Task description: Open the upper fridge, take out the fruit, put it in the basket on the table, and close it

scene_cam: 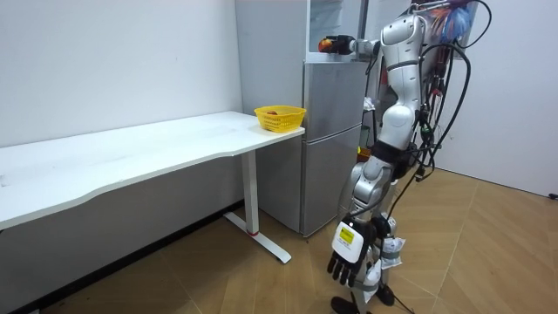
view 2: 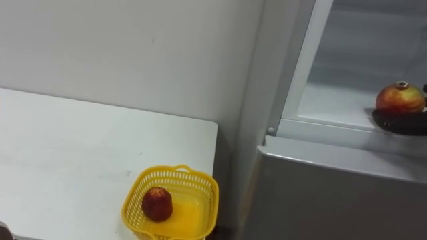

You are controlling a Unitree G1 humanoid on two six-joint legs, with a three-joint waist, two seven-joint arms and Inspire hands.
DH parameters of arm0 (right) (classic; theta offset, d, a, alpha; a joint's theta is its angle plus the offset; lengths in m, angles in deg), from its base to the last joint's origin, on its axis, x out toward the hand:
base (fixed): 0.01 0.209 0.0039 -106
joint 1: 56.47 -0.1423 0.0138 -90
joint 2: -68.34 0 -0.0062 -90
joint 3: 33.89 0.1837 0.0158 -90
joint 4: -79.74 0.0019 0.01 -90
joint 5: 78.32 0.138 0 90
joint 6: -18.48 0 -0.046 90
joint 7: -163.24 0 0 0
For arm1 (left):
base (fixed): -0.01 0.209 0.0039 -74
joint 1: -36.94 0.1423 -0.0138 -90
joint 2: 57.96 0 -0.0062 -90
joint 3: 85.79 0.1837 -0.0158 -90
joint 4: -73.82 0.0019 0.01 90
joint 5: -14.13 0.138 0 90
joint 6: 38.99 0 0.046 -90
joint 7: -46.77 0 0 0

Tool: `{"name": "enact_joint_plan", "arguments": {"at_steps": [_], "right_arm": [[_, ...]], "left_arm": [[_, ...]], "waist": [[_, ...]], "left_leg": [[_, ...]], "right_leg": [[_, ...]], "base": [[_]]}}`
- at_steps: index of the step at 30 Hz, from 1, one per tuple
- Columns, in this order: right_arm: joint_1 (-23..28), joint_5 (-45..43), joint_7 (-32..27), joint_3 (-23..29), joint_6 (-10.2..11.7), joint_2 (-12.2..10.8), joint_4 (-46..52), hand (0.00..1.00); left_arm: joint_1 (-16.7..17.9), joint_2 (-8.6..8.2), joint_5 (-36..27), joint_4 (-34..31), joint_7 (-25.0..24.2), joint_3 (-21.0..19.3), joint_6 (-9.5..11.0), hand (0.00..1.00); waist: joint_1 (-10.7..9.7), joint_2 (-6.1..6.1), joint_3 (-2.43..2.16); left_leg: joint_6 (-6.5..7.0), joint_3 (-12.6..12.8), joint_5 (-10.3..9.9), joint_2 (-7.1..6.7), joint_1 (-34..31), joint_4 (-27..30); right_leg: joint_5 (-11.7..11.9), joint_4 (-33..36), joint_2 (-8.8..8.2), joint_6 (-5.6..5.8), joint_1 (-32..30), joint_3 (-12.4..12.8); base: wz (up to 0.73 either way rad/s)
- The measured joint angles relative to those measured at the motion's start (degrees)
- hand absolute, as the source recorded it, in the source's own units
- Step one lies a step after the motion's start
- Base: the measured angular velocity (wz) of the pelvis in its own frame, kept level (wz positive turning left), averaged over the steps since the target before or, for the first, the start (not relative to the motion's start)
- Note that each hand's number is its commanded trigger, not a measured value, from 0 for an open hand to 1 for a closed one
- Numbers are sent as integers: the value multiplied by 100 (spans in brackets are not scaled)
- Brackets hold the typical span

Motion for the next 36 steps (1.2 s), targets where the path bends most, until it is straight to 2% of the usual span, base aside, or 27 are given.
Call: {"name": "enact_joint_plan", "arguments": {"at_steps": [7, 13, 16, 18, 19, 25, 36], "right_arm": [[0, 8, 2, -38, 10, 0, 0, 0], [0, 13, 48, -48, 48, 0, 0, 0], [0, 13, 65, -48, 61, 0, 2, 0], [0, 12, 67, -48, 64, 0, 2, 49], [0, 12, 67, -48, 64, 0, 2, 100], [-2, 8, 88, -63, 64, 1, 2, 100], [-195, 0, 112, -278, 128, 17, 0, 100]], "left_arm": [[-3, 10, -2, 34, 0, 31, 9, 0], [-2, 15, -2, 41, -4, 33, 12, 0], [-3, 17, -6, 42, -8, 34, 16, 0], [-4, 18, -6, 43, -10, 35, 18, 0], [-4, 18, -6, 43, -12, 35, 18, 0], [-3, 39, -6, 84, -22, 54, 71, 0], [-8, 61, -8, 79, -21, 154, 96, 0]], "waist": [[14, -12, 8], [26, -40, 66], [21, -41, 64], [19, -44, 62], [18, -45, 60], [16, -99, 20], [25, -88, 25]], "left_leg": [[-12, -1, 8, 5, 12, 0], [-26, -1, 16, 14, 29, -2], [-30, -7, 18, 14, 20, -5], [-30, -8, 18, 14, 15, -5], [-30, -8, 18, 14, 13, -5], [-31, -12, 19, 8, 3, -5], [-42, -31, 26, 9, 0, 5]], "right_leg": [[-3, 2, 5, -8, 8, 4], [-22, 1, 7, -37, 7, 5], [-24, 2, 10, -41, 1, 3], [-24, 2, 10, -41, -2, 2], [-24, 2, 10, -41, -2, 2], [-24, -1, 13, -41, -5, -11], [-22, -4, 22, -45, 1, -18]], "base": [[0], [0], [0], [0], [0], [0], [0]]}}
